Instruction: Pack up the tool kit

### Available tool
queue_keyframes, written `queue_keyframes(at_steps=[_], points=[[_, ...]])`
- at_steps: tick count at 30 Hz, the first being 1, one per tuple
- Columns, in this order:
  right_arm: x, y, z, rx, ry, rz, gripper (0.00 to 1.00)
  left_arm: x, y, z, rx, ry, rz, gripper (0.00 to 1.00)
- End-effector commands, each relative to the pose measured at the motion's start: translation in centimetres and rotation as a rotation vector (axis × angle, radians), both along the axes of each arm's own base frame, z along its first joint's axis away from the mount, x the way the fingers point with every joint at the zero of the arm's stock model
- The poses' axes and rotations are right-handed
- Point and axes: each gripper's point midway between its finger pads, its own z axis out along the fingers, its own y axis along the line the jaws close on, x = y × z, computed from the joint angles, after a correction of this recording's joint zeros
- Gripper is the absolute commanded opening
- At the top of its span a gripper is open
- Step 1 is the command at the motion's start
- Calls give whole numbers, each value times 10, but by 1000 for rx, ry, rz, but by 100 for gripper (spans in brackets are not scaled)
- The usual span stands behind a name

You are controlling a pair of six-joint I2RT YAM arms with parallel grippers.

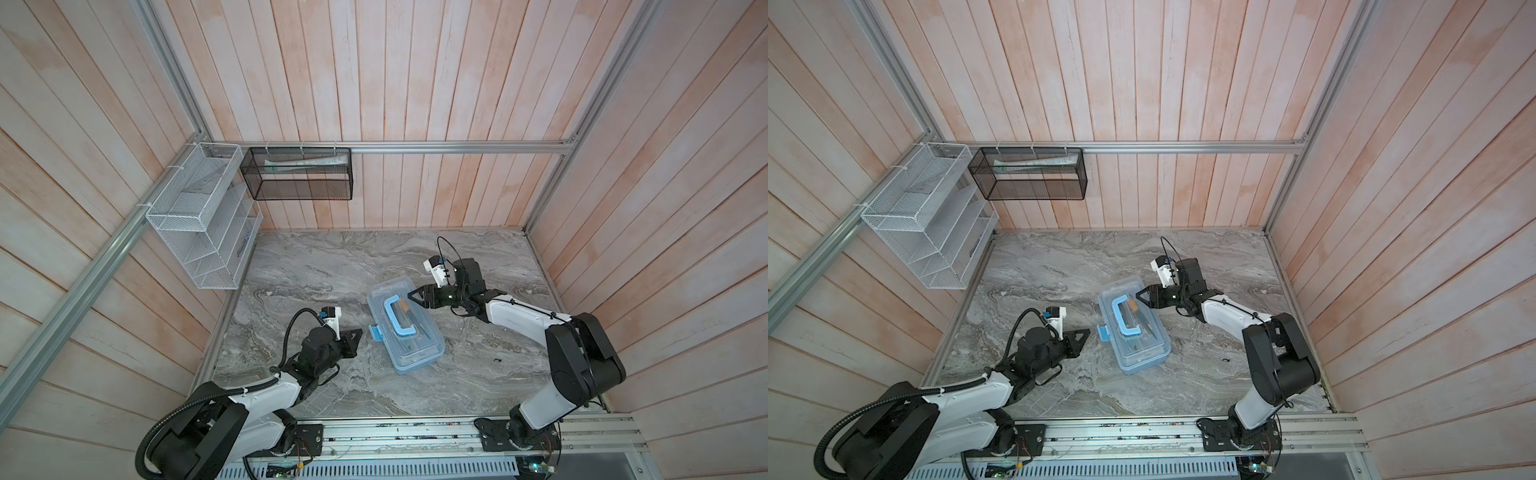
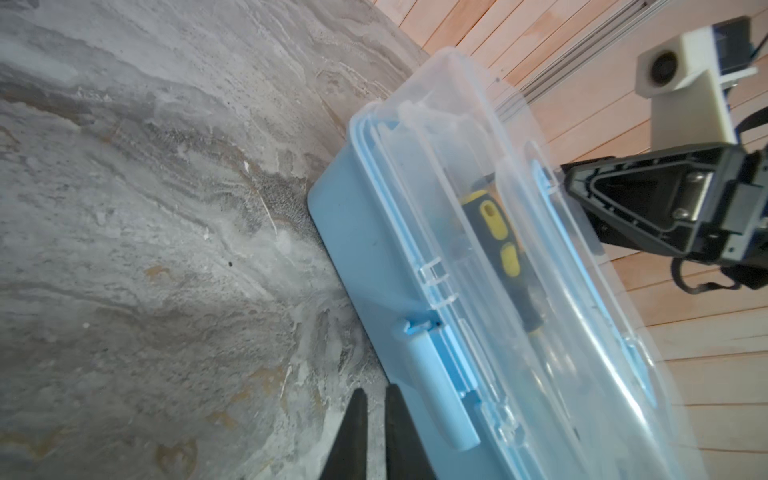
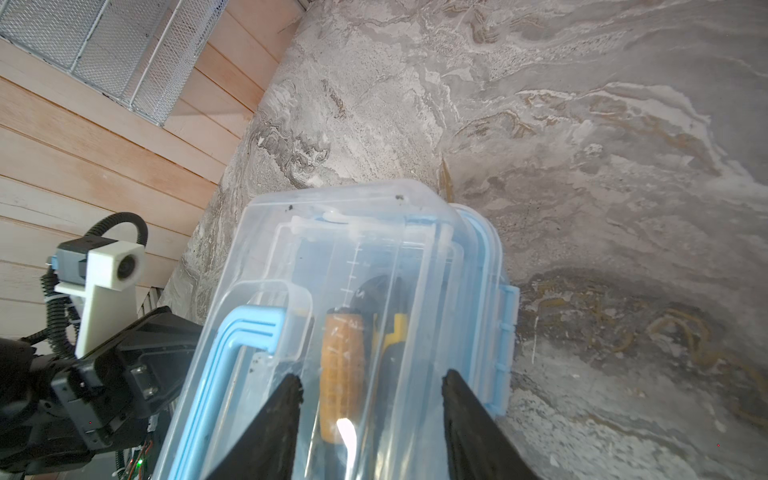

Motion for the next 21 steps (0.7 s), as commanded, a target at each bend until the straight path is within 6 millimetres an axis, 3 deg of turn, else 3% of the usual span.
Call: queue_keyframes(at_steps=[1,15,21], points=[[-20,2,-26,-38,96,39,52,5,-13,8,-39,-16,-45,9],[-19,2,-27,-39,93,41,52,5,-39,24,-59,-48,-138,9],[-20,2,-28,-41,95,40,52,2,-45,19,-64,-37,-155,9]])
